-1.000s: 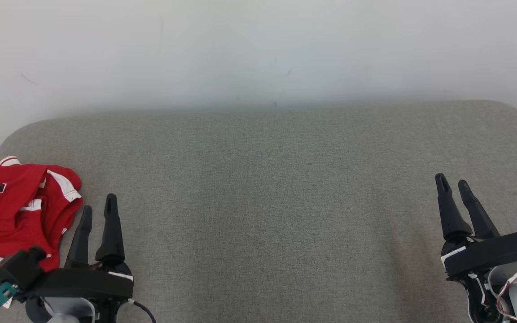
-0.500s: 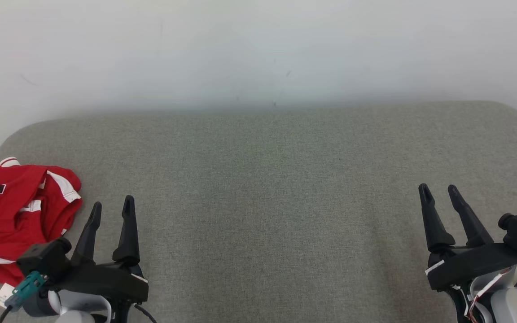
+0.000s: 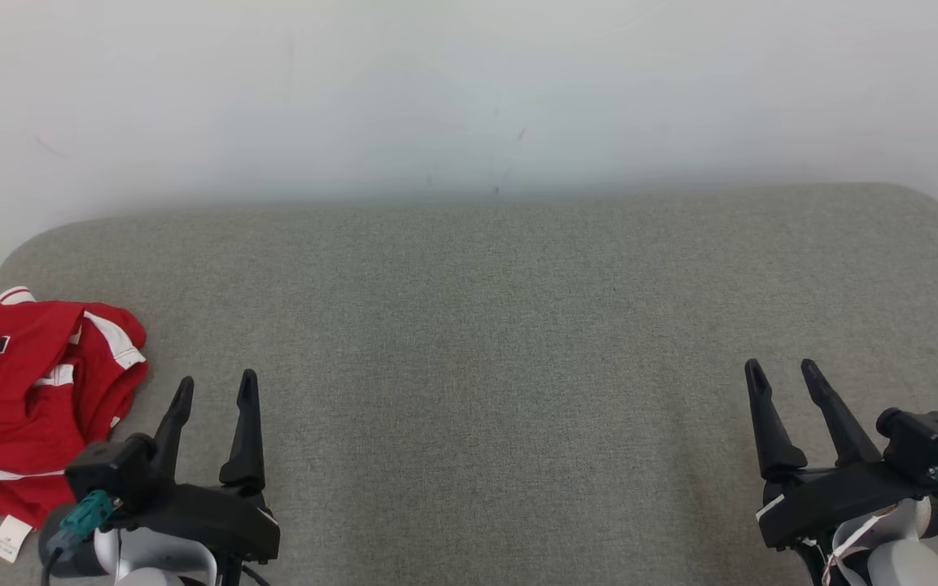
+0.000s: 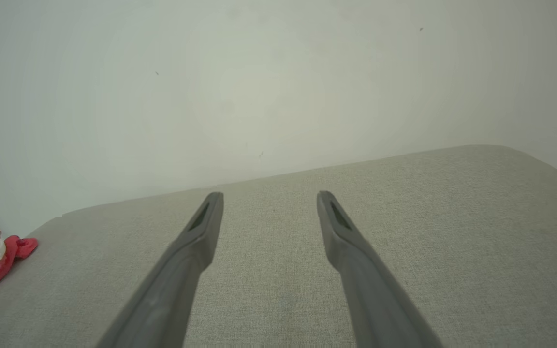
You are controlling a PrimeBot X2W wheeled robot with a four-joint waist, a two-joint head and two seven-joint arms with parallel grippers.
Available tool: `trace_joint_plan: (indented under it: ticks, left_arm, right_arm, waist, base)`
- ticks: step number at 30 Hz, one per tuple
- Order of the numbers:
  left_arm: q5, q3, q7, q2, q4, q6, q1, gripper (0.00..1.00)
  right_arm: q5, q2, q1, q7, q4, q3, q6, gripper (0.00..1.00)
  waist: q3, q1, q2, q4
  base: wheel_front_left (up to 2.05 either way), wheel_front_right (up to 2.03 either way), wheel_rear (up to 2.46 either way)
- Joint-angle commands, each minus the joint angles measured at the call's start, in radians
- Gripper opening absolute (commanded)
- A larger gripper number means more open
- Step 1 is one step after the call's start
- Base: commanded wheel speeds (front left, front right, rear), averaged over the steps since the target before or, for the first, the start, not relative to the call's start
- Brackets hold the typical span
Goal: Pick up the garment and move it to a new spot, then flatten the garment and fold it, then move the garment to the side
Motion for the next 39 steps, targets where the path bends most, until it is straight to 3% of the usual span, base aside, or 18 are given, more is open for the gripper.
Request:
trace_joint_plan:
  ticks: [1,24,39]
  left_arm:
    - [0.024,-0.002,0.007,0.008,0.0,0.0,-0.014,1.0]
    - [0.213,-0.035,0.053,0.029,0.008,0.04,-0.025,1.0]
    - [0.254,-0.039,0.073,0.019,0.022,0.044,-0.005,1.0]
  right_arm:
    - [-0.022,-0.002,0.0,-0.008,-0.003,0.002,0.0,1.0]
    - [-0.184,0.013,0.012,-0.038,0.013,0.009,0.0,1.0]
    - [-0.204,0.021,0.025,-0.061,0.02,-0.006,0.0,1.0]
  waist:
    - [0.0,0.0,0.0,0.0]
    - [-0.007,0.0,0.0,-0.001]
    - [-0.01,0.0,0.0,-0.001]
  base:
    - [0.0,0.0,0.0]
    - [0.0,0.0,0.0]
    - [0.0,0.0,0.0]
